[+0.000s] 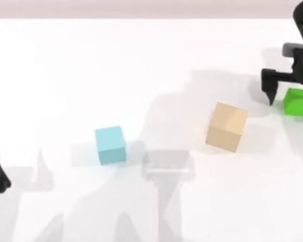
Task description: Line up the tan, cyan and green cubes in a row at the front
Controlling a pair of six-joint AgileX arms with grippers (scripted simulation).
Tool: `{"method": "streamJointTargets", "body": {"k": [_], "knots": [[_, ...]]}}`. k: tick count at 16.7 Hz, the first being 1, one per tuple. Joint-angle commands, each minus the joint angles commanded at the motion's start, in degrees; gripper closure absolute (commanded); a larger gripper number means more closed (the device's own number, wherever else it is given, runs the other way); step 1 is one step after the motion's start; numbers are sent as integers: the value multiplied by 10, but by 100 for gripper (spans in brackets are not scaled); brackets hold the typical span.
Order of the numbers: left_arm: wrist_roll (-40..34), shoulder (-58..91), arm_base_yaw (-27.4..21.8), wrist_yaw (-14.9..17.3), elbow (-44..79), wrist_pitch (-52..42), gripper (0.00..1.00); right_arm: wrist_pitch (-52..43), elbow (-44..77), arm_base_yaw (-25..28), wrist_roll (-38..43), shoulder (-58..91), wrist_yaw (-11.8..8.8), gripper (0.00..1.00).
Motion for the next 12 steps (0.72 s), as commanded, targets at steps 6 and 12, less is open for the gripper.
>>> {"method": "streamJointTargets", "body": {"k": [6, 12], "knots": [[0, 0, 0, 0, 0, 0, 0, 0, 0, 0, 0, 0, 0, 53], [0, 0, 0, 0, 0, 0, 0, 0, 0, 0, 0, 0, 0, 98]]}}
